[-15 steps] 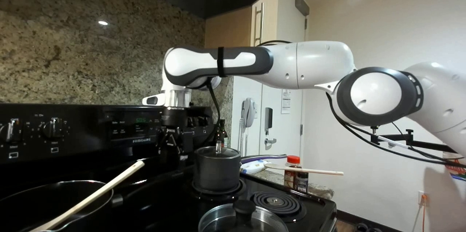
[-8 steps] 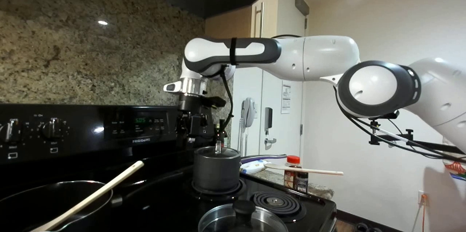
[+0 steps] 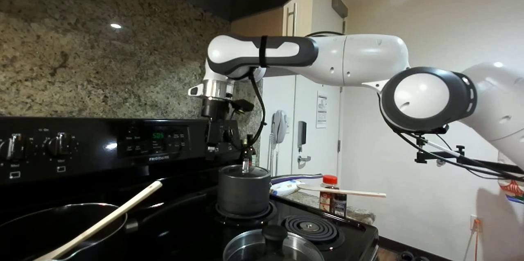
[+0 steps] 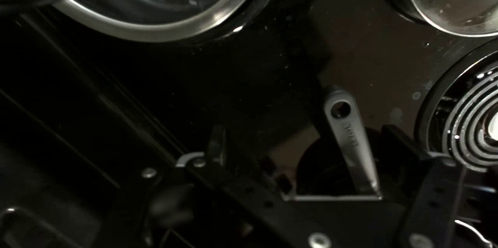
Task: Move the black pot to the left side of the stove, pick up the jar with the orange lid from the right side of the counter and place it in-between the two pots on the stove, remove the wooden spoon from the black pot on the left and put it on the stove
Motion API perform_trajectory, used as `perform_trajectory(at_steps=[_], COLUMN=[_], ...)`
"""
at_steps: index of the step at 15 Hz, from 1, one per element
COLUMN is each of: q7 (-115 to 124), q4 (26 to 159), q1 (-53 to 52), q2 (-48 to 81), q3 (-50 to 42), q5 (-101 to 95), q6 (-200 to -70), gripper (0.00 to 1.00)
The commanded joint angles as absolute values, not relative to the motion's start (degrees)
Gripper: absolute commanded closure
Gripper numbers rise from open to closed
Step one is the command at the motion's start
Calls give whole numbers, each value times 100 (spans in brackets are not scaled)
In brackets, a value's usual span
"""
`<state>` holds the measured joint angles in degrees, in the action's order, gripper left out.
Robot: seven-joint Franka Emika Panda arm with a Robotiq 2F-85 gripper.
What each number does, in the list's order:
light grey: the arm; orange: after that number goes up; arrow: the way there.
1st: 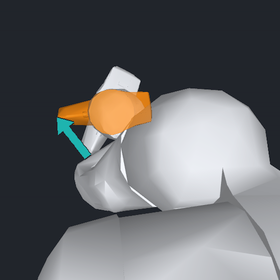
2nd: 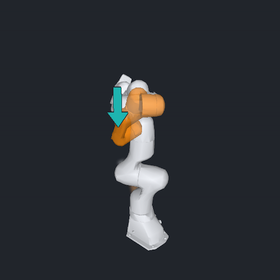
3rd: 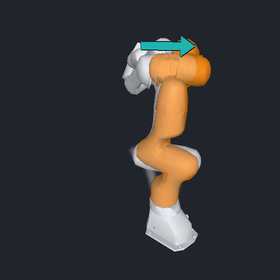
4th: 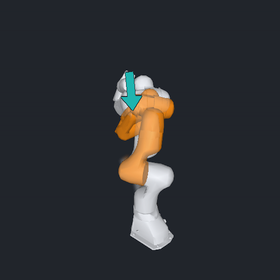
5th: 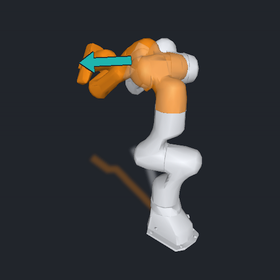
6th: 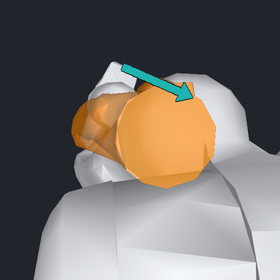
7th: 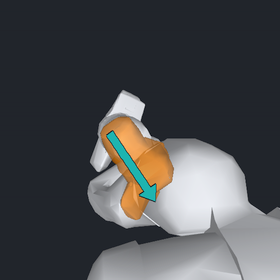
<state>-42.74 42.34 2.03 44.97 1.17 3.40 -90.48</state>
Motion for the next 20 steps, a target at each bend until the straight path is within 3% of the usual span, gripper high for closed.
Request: perform_trajectory(at_steps=[1,11,12,20], q7=[-3393,-1163,-1567,-1214], q4=[4591,7067,6182,6750], q1=[230,209,223,450], q2=[4040,3127,3639,3327], q3=[-183,-999,-930,-662], q5=[262,461,374,218], q6=[-8915,-9602,-9413,-9456], gripper=[0,0,0,0])
